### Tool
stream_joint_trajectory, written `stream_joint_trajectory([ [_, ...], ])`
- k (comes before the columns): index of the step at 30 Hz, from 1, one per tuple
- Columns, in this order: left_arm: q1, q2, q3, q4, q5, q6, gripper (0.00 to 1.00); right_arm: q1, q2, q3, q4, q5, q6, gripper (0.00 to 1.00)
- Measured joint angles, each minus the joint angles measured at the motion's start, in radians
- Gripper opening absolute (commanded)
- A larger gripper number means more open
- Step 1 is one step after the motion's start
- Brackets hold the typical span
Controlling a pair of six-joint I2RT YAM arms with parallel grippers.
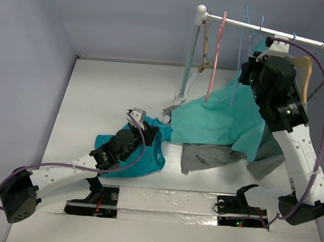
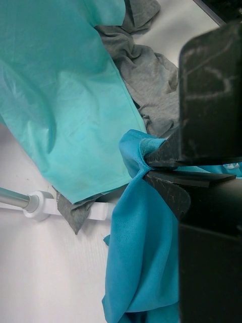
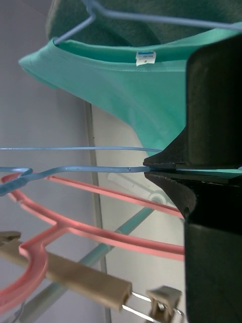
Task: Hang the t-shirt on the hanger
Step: Pick up the hanger from the clothesline, then place the T-shirt on the hanger.
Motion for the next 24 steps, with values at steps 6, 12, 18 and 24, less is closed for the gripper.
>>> stream_joint_trajectory([
  [6,0.0,0.008,0.0,0.007,0.0,-0.005,0.0,0.0,-0.13,-0.115,0.016,-0.037,0.007,0.0],
  [12,0.015,0.026,0.001,0.013,0.004,-0.013,0.0,0.0,-0.267,-0.344,0.029,-0.127,0.07,0.0],
  [18,0.056,0.077,0.036,0.013,0.035,-0.021,0.0,0.01,-0.49,-0.655,0.037,-0.332,0.197,0.0],
  [24,0.143,0.155,0.099,0.021,0.073,-0.026,0.0,0.106,-0.683,-0.9,0.028,-0.526,0.306,0.0],
])
